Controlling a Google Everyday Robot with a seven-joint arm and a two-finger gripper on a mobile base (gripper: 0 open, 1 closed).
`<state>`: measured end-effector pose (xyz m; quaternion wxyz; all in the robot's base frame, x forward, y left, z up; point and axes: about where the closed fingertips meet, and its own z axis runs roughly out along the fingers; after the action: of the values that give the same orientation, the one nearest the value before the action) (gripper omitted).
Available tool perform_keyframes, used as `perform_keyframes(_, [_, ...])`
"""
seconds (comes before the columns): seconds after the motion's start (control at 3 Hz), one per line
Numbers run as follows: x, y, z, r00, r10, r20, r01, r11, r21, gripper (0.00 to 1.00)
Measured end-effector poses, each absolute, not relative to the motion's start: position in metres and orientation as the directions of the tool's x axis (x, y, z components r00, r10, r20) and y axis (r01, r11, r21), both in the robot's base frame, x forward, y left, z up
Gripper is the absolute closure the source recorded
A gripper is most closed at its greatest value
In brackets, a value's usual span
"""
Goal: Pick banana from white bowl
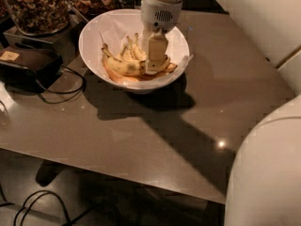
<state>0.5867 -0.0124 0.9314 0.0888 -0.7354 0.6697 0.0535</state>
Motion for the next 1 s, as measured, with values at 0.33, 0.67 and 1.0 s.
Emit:
perform_keyframes(0.33, [0.586,-0.011,0.923,0.092,-0.976,-0.196,-0.996,-0.086,-0.037,0.38])
perform_keyframes(0.67, [0.586,-0.011,0.917,0.091,-0.978,-0.189,-0.996,-0.088,-0.024,0.36])
perform_keyframes(1.0, [0.587,-0.01,0.913,0.092,-0.978,-0.186,-0.996,-0.091,-0.015,0.36])
